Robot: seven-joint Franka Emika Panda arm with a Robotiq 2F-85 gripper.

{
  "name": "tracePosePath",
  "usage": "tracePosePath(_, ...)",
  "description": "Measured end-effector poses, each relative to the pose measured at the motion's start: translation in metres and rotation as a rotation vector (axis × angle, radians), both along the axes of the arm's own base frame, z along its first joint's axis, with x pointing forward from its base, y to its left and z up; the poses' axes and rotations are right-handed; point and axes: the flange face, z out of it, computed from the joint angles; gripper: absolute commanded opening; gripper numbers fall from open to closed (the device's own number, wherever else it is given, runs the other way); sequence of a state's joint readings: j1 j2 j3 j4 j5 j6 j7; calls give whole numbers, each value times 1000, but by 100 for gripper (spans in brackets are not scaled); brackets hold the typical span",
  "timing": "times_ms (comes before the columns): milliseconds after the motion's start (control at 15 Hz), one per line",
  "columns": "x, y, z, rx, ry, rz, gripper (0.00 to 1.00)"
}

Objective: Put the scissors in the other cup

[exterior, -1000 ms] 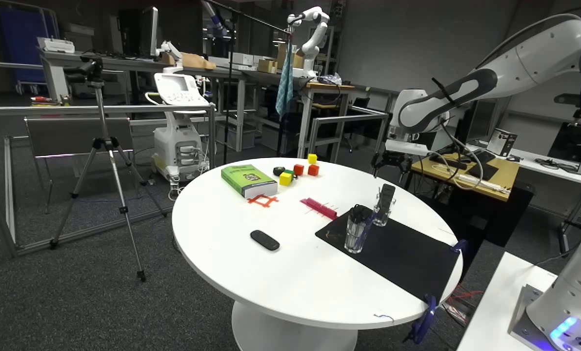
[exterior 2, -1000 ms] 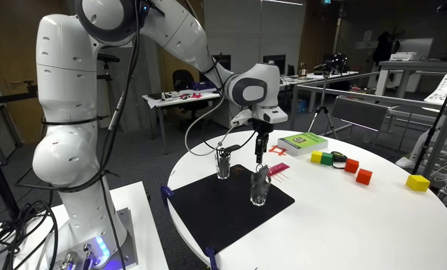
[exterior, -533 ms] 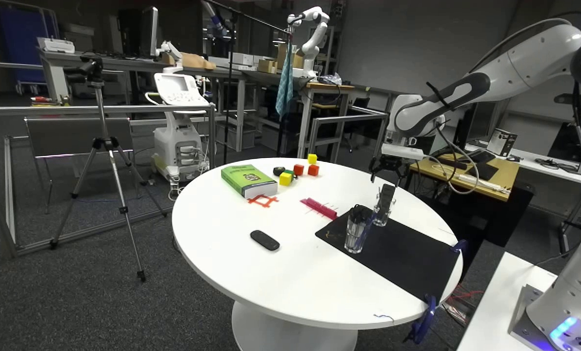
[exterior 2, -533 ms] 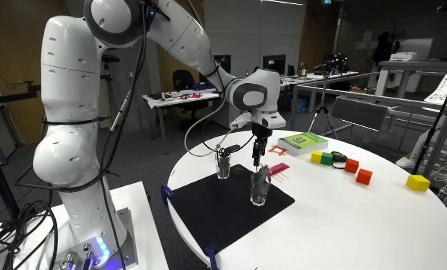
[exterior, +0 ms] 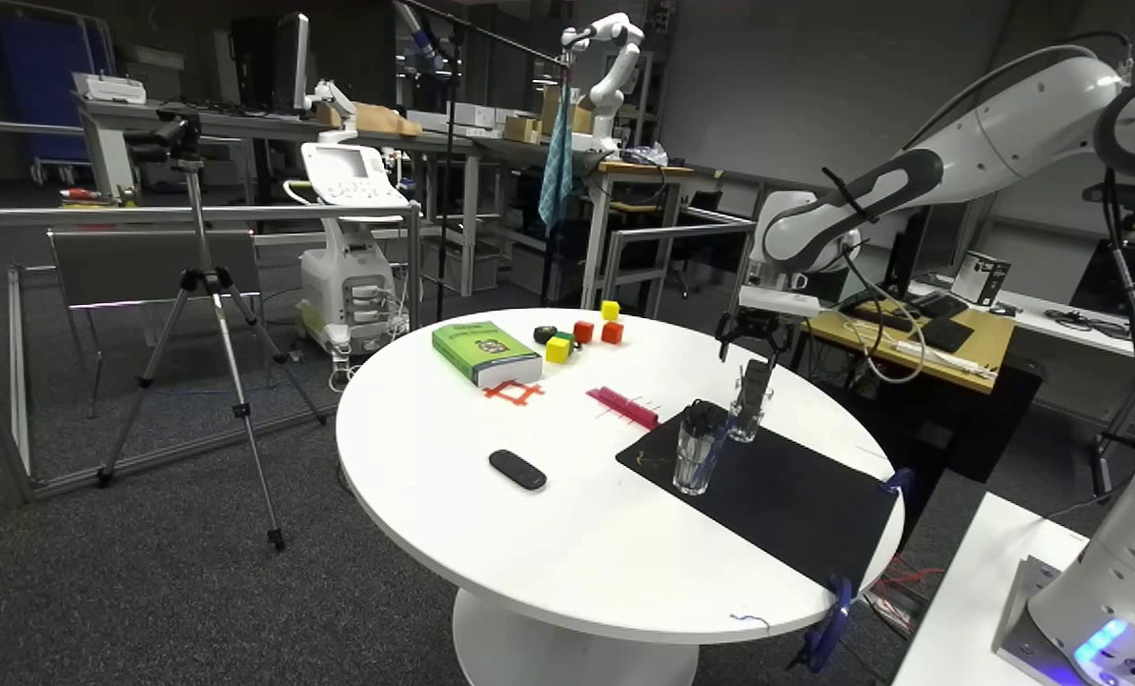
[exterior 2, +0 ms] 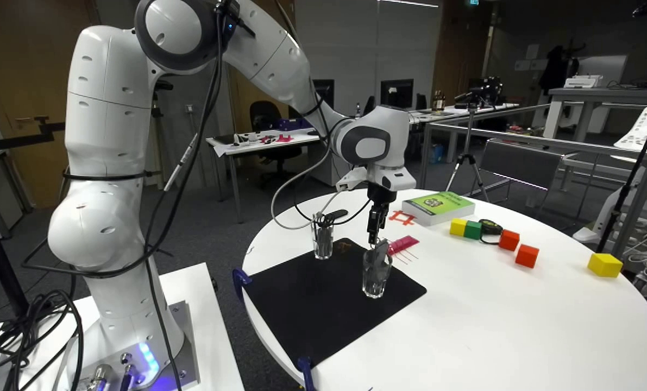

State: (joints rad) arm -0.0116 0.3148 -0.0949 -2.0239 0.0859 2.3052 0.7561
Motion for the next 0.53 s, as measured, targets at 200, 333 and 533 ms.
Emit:
tracePosePath(200, 4, 0, -4, -1, 1, 1, 76)
tracePosePath(333, 6, 0, -4, -2, 1, 2, 60)
tracePosePath(533, 9, 1, -5, -1, -1, 1, 37)
